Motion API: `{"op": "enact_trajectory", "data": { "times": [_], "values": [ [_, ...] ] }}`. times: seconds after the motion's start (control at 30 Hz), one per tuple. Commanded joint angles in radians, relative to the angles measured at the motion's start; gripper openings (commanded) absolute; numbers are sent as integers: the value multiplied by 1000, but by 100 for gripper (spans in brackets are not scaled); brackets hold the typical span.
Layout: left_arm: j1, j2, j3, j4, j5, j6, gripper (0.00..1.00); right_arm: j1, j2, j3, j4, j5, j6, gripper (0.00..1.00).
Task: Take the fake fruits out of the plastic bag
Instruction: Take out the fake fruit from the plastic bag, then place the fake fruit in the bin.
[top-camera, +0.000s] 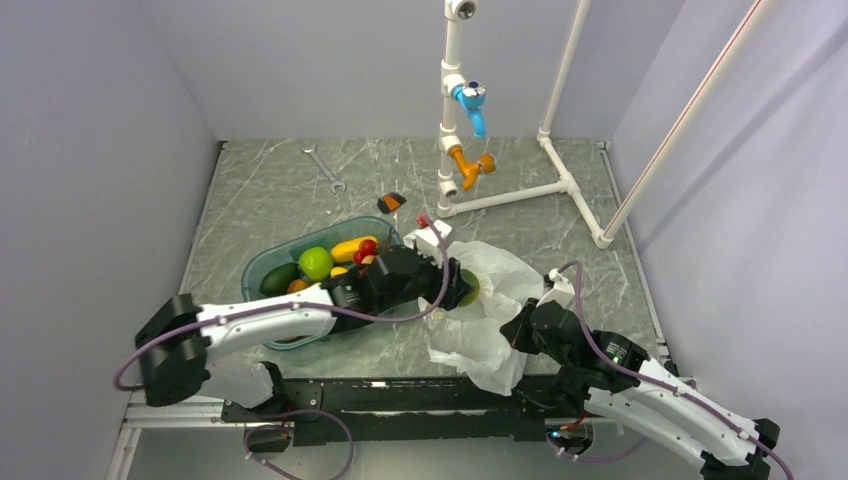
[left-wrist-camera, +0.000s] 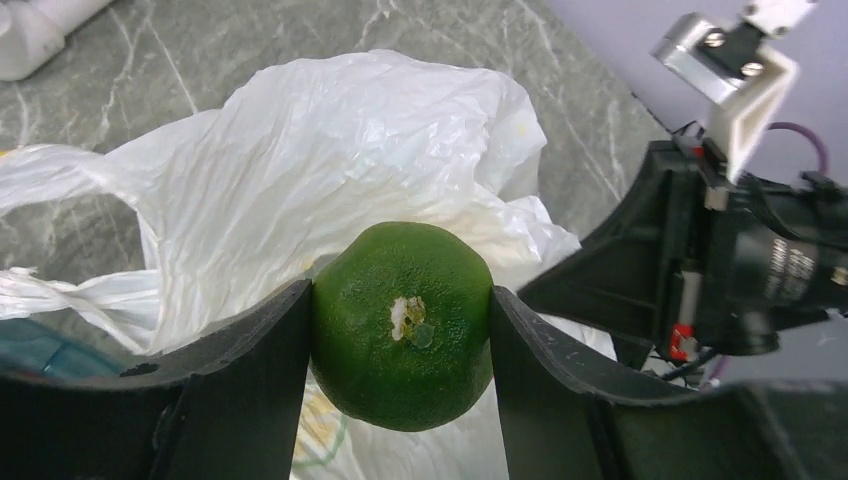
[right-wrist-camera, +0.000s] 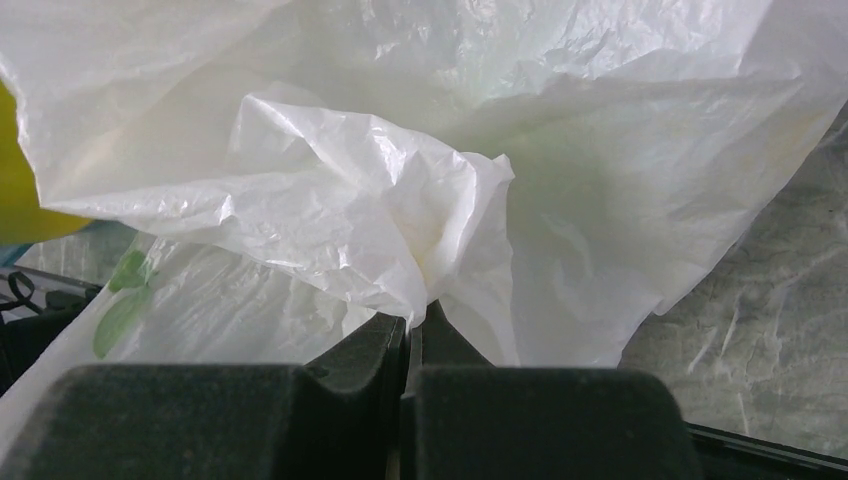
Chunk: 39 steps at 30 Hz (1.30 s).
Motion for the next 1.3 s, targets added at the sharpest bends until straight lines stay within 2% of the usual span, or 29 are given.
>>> {"op": "enact_trajectory", "data": {
  "times": [0.0, 0.13, 0.2, 0.3, 0.37, 0.5, 0.63, 0.73, 0.9, 0.93, 0.97, 1.03, 1.07, 1.17, 1.27],
  "values": [
    [-4, -148, -76, -37, -3, 13, 5, 4, -30, 3, 15, 22, 5, 0],
    [-4, -308, -133, -166, -142, -3, 0, 3, -45, 3, 14, 17, 6, 0],
    [-4, -366, -124, -296, -280, -28, 0, 4, -49, 2, 14, 18, 7, 0],
    [1, -411, -79, -538, -561, -109, 0, 4, -52, -5, 27, 22, 6, 0],
    [24, -410, -36, -712, -694, -181, 0, 4, -50, -11, 37, 16, 8, 0],
    [102, -361, 42, -979, -831, -297, 0, 4, -40, -1, 28, 22, 13, 0],
    [181, -314, 40, -1232, -968, -554, 0, 3, -43, -7, 31, 22, 17, 0],
    [230, -302, 1, -1269, -980, -649, 0, 4, -50, -4, 14, 18, 24, 0],
    [299, -320, -98, -1134, -921, -607, 0, 4, -79, -11, 4, 14, 27, 0],
    [306, -324, -109, -1112, -908, -599, 8, 4, -82, -13, 8, 10, 26, 0],
    [309, -326, -113, -1098, -897, -593, 27, 4, -83, -13, 9, 8, 26, 0],
    [310, -323, -110, -1101, -890, -599, 81, 3, -79, -8, 6, 4, 23, 0],
    [311, -320, -103, -1110, -892, -602, 97, 3, -74, -4, 3, 3, 21, 0],
    [310, -321, -58, -1161, -884, -599, 100, 4, -60, -3, 13, 1, 14, 0],
    [310, -350, 12, -1143, -795, -514, 99, 4, -47, 2, 30, -14, 5, 0]
  ]
}}
